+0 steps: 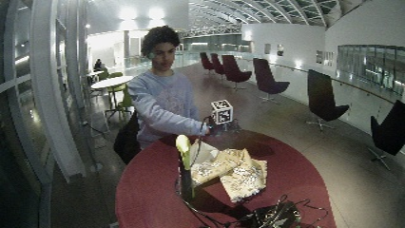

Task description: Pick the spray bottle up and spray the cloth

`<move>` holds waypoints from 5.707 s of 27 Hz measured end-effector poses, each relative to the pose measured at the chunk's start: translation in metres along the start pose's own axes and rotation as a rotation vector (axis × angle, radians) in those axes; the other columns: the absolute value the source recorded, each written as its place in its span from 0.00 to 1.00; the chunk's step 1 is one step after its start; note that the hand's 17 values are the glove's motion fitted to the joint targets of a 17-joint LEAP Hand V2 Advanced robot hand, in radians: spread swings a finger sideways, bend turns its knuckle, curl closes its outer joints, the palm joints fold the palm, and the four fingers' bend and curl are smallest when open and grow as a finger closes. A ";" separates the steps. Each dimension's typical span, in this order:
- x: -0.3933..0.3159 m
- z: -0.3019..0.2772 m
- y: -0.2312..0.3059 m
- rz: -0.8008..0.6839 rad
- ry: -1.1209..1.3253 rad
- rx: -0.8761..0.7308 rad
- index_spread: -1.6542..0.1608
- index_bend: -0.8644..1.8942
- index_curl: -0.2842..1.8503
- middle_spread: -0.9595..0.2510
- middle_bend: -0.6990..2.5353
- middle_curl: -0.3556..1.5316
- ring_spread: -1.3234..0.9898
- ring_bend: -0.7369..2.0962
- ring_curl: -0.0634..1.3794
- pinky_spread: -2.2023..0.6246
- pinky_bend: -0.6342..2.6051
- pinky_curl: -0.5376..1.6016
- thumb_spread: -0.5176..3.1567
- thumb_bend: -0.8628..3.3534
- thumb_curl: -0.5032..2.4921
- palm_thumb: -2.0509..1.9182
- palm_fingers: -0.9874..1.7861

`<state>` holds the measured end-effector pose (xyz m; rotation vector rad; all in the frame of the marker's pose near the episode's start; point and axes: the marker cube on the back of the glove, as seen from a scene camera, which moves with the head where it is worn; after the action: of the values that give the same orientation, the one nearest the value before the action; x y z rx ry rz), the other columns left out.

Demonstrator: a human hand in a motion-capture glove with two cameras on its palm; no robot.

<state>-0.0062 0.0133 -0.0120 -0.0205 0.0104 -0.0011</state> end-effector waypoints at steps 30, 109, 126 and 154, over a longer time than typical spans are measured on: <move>0.050 -0.109 0.267 0.403 -0.091 0.439 0.69 0.37 0.28 0.75 0.29 0.37 0.57 0.34 0.22 0.85 0.25 0.38 0.45 0.20 0.25 0.64 0.56; 0.196 -0.138 0.268 0.783 -0.891 0.097 0.78 0.37 0.32 0.73 0.28 0.42 0.57 0.40 0.30 0.87 0.26 0.41 0.31 0.20 0.37 0.76 0.75; 0.195 -0.145 0.246 0.878 -0.845 -0.168 0.79 0.37 0.33 0.74 0.28 0.43 0.57 0.40 0.31 0.86 0.26 0.41 0.30 0.20 0.39 0.76 0.76; 0.203 -0.149 0.236 0.893 -0.844 -0.336 0.79 0.37 0.33 0.74 0.28 0.44 0.57 0.40 0.31 0.85 0.26 0.42 0.30 0.20 0.40 0.76 0.75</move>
<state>0.1957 0.2459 -0.1676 -0.3495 -0.8256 0.9019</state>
